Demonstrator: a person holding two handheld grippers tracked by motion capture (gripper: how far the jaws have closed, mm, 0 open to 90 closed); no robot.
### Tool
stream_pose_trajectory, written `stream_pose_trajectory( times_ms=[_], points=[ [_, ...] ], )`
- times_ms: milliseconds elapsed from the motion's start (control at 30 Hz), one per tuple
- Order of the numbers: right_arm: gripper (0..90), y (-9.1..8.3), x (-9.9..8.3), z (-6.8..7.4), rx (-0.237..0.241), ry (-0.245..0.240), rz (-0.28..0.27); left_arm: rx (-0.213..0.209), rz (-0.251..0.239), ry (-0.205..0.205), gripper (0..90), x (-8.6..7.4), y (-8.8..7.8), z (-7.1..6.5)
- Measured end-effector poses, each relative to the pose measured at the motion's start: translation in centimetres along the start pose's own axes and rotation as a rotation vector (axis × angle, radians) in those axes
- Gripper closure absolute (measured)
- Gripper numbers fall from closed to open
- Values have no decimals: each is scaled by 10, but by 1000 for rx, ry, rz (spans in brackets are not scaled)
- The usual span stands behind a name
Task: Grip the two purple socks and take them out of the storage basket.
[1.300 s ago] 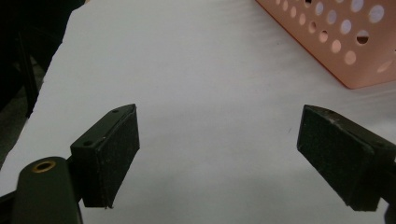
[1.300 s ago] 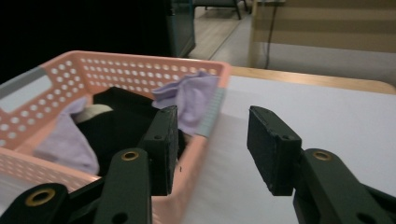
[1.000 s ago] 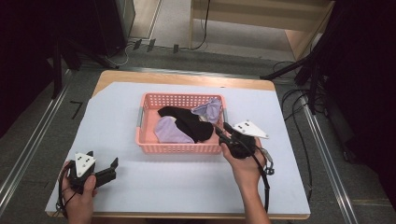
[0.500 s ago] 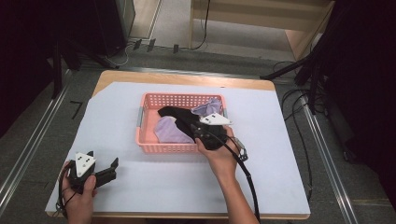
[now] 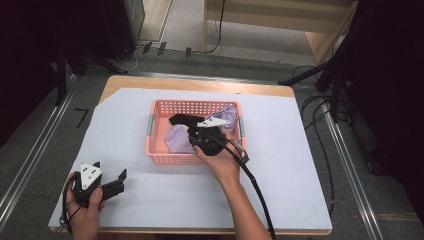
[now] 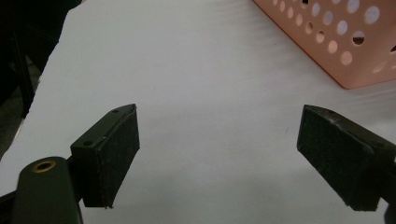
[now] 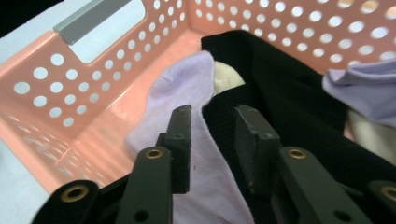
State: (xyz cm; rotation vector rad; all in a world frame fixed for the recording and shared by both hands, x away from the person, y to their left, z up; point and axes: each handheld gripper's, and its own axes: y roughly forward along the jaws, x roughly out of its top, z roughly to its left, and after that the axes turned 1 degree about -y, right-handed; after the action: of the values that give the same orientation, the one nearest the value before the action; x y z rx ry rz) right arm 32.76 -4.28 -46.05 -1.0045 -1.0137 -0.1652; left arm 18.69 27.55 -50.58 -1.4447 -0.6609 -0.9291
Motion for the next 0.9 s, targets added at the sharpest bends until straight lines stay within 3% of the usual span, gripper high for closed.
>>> stream_pose_trajectory(
  times_ms=[100, 200, 300, 367, 400, 467, 633, 900],
  points=[
    [588, 6, 2, -1, 25, 31, 23, -2, 0, 1, 141, 0, 0, 0],
    [580, 10, 4, 0, 53, 54, 67, -2, 2, 2, 141, 0, 0, 0],
    [653, 12, 6, 2, 71, 59, 95, -3, 1, 0, 142, 0, 0, 0],
    [764, 12, 7, 4, 82, 63, 111, -3, 1, 1, 141, 0, 0, 0],
    [854, 11, 7, 7, 82, 39, 108, -3, 1, 2, 142, 0, 0, 0],
    [899, 10, 8, 7, 74, 35, 96, -3, 1, 2, 142, 0, 0, 0],
    [900, 1, 8, 5, 65, 52, 2, -2, 1, -1, 142, 0, 0, 0],
    [900, -26, 15, 4, 11, 10, -209, -5, 5, 3, 142, 0, 0, 0]
  ],
)
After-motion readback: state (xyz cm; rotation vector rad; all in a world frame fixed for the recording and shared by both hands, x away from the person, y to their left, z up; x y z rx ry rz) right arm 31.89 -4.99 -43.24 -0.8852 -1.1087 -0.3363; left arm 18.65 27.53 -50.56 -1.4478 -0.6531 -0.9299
